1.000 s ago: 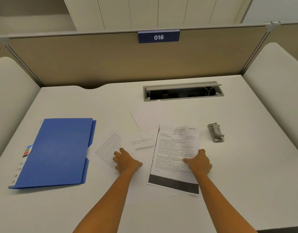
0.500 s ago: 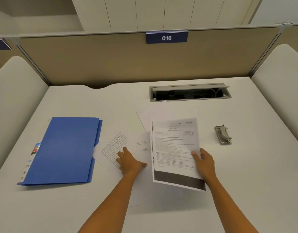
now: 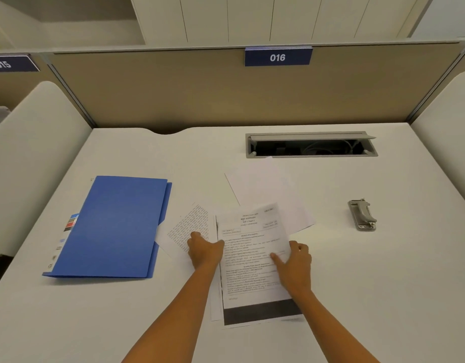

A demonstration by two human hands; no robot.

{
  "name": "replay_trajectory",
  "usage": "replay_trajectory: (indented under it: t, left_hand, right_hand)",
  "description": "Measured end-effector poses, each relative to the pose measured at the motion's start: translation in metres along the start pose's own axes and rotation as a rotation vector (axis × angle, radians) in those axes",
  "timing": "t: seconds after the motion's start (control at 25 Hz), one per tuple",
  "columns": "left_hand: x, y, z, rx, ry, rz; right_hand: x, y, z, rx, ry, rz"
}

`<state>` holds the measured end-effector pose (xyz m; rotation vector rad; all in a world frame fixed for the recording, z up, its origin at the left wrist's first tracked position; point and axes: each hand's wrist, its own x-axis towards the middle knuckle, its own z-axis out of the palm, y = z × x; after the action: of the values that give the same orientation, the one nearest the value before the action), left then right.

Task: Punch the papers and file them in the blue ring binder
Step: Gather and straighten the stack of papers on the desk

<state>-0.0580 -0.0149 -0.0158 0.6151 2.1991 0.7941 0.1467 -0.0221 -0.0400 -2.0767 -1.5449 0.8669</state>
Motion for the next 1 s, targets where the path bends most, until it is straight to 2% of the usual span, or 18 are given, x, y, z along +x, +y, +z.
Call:
replay_trajectory:
  t: [0.16, 0.28, 0.44, 0.52, 0.68, 0.8, 0.88, 1.0]
  left_hand:
    - [0.003, -0.004, 0.001, 0.039, -0.021, 0.003]
    - [0.006, -0.006, 0.000, 0.040, 0.039, -0.026]
    - [0.011, -0.007, -0.007, 0.171, 0.272, -0.274]
    - [0.016, -0.007, -0.013, 0.152, 0.328, -0.393]
    - [0.022, -0.008, -0.019, 0.112, 0.298, -0.395]
    - [0.023, -0.007, -0.023, 0.117, 0.267, -0.374]
    - [0.024, -0.008, -0.024, 0.080, 0.253, -0.346]
    - [0.022, -0.008, -0.025, 0.036, 0.229, -0.297]
  right_hand:
    - [-0.005, -0.016, 0.013, 0.000, -0.046, 0.017]
    - [-0.004, -0.017, 0.016, 0.051, -0.066, 0.043]
    - [-0.004, -0.012, 0.014, -0.040, -0.082, 0.067]
    - [-0.006, -0.009, 0.013, -0.029, -0.091, 0.031]
    - [-0.010, -0.008, 0.001, 0.245, -0.080, -0.067]
    - [0.000, -0.005, -0.023, 0.436, 0.010, -0.107]
    - [0.012, 0.001, -0.042, 0.543, 0.062, -0.078]
    - [0.027, 0.010, -0.062, 0.714, 0.028, 0.025]
